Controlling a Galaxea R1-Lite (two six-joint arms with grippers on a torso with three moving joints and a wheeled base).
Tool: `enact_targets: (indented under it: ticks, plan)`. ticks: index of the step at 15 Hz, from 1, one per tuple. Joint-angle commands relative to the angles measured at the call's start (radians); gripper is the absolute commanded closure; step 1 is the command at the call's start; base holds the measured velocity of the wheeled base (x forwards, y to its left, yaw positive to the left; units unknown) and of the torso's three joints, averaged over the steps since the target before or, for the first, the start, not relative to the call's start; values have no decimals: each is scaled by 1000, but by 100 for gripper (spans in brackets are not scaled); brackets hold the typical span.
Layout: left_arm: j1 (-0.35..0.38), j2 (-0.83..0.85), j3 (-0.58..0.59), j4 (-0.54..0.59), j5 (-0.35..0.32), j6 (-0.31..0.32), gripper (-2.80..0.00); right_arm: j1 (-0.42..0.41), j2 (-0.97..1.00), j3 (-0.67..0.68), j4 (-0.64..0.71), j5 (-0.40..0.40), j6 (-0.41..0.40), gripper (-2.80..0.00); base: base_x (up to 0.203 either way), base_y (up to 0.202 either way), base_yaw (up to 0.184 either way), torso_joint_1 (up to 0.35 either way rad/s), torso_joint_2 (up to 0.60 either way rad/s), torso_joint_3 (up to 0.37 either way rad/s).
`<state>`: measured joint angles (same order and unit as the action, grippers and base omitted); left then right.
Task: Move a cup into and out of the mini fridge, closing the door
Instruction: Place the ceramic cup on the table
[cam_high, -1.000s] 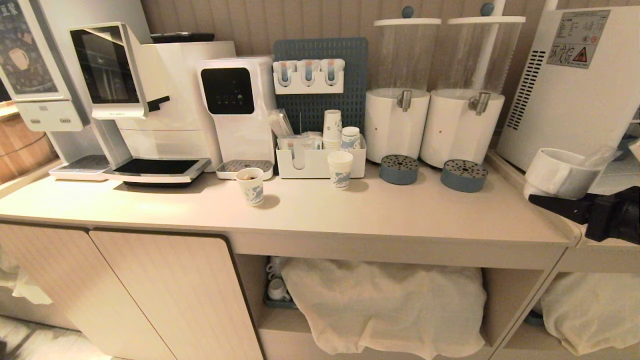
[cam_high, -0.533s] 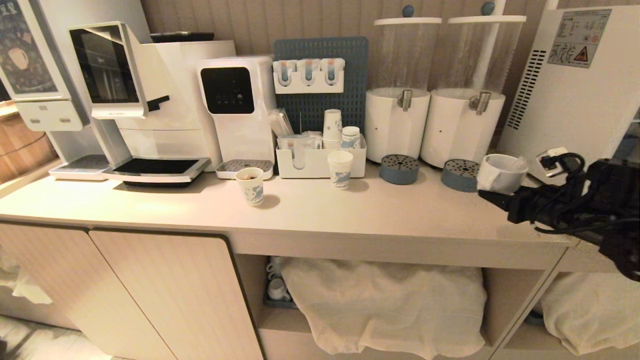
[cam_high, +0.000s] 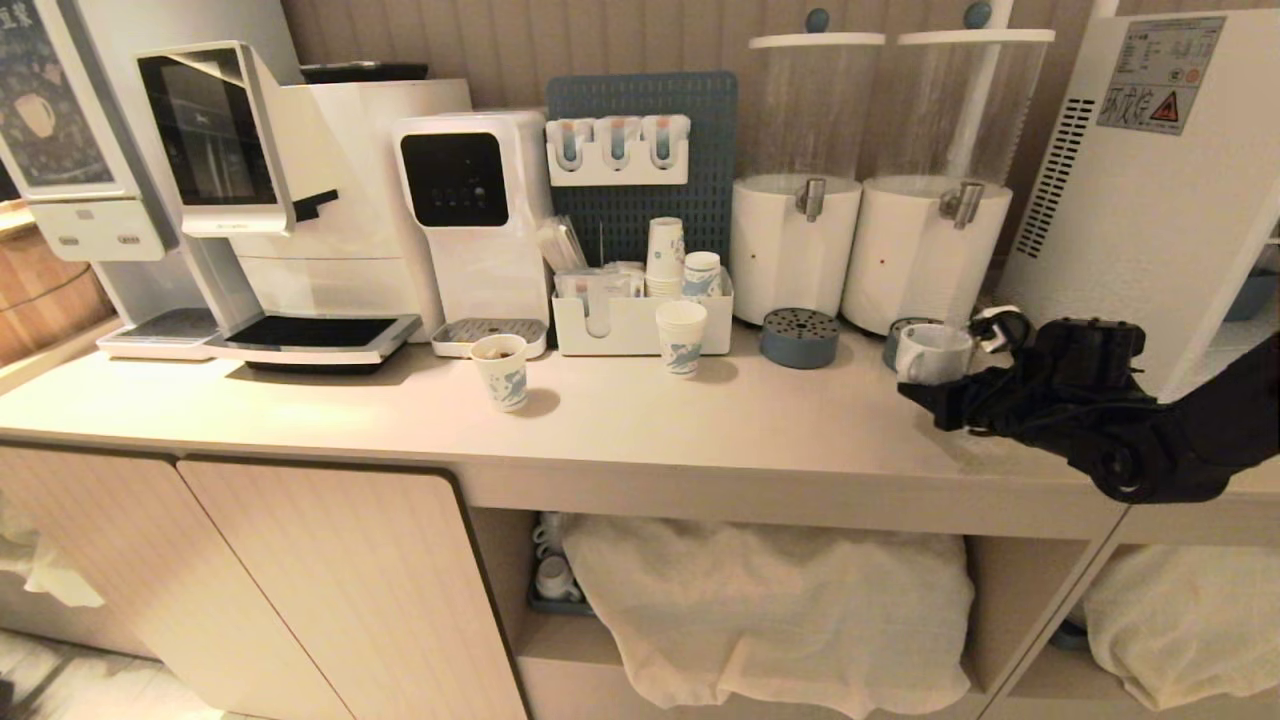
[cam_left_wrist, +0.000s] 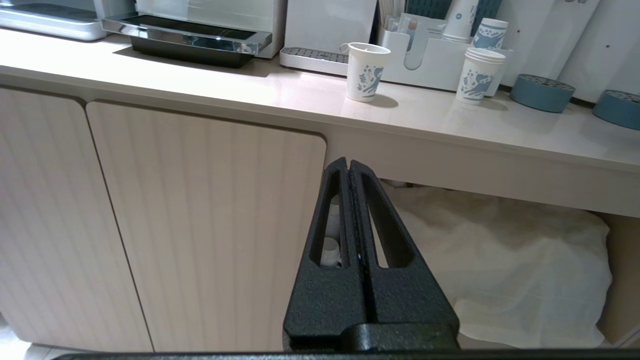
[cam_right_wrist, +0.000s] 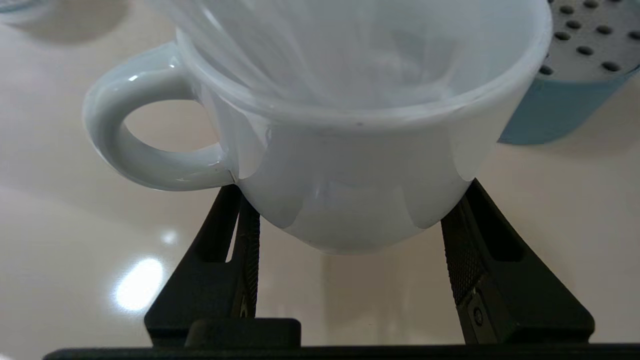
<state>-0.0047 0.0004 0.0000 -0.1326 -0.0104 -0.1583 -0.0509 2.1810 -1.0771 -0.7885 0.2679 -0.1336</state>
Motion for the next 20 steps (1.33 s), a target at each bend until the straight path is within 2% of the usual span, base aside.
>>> enact_targets:
  ticks: [1, 16, 20]
  plan:
    - [0, -5, 40, -1, 0, -1, 0, 1, 52, -44, -1, 1, 0, 0, 0, 0, 0, 0, 0, 0]
    - [0, -5, 40, -1, 0, -1, 0, 0, 155, -124, 11, -9, 2, 0, 0, 0, 0, 0, 0, 0]
    - [0, -5, 40, -1, 0, -1, 0, -3, 183, -147, 26, -36, 3, 0, 0, 0, 0, 0, 0, 0]
